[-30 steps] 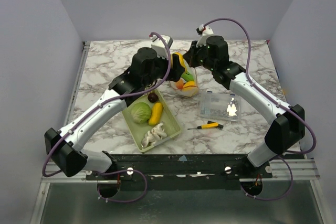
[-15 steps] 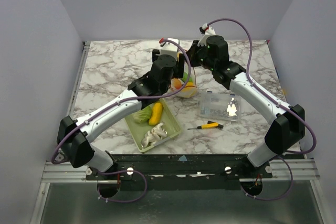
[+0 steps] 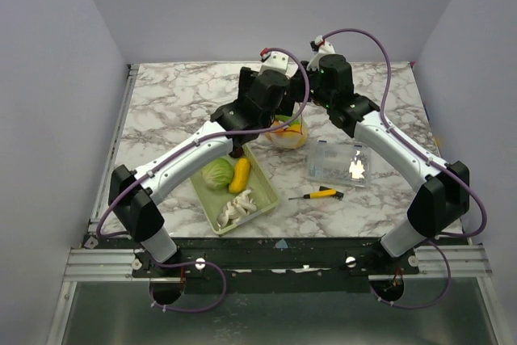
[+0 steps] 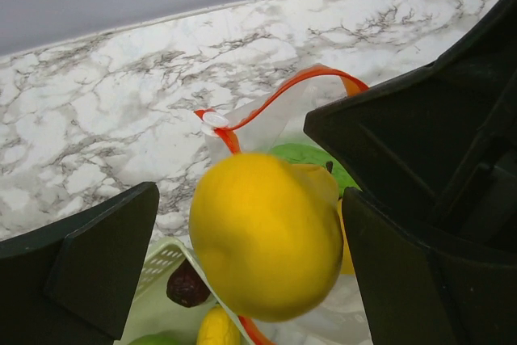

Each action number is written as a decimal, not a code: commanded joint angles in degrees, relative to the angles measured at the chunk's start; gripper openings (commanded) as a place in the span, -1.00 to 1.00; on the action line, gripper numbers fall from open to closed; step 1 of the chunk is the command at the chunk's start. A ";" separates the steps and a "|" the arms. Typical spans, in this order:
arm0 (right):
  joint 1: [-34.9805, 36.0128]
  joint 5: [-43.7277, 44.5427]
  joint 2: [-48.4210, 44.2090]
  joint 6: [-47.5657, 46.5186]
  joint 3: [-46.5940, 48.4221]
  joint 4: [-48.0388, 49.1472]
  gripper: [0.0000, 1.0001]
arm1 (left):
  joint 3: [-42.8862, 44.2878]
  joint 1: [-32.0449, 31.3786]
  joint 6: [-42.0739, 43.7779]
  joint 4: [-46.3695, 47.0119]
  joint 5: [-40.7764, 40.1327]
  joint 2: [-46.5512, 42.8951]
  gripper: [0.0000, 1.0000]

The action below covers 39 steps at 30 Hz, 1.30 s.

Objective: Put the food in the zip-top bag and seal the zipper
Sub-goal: Place the fake fruit in the zipper food storage bag, then adjust the zipper food storage bag at the center of the board.

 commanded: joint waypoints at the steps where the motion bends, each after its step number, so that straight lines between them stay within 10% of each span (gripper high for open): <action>1: 0.21 0.70 -0.61 -0.91 1.61 0.77 -0.99 | 8.90 -0.07 -4.91 -15.01 8.60 1.77 0.97; 10: 0.21 0.18 -0.34 -1.42 1.64 0.95 -0.99 | 10.37 1.65 -7.77 -21.47 15.03 -0.25 0.96; 16: 0.16 -0.64 -0.26 -2.56 2.33 -0.30 -0.99 | -0.42 5.87 -12.02 -16.84 24.65 -6.86 0.57; 24: 0.20 -1.59 -1.00 -3.48 1.73 0.06 -0.99 | -5.24 8.81 -15.01 -12.60 36.76 -5.02 -0.06; 29: 0.21 2.03 -1.22 -7.64 2.09 -1.44 -0.99 | -0.33 8.98 -13.86 -14.35 42.12 -3.38 -1.00; 39: 0.18 8.21 -0.20 -15.57 6.33 -5.88 -0.99 | -1.09 10.82 -21.81 -7.53 47.93 -6.00 -1.00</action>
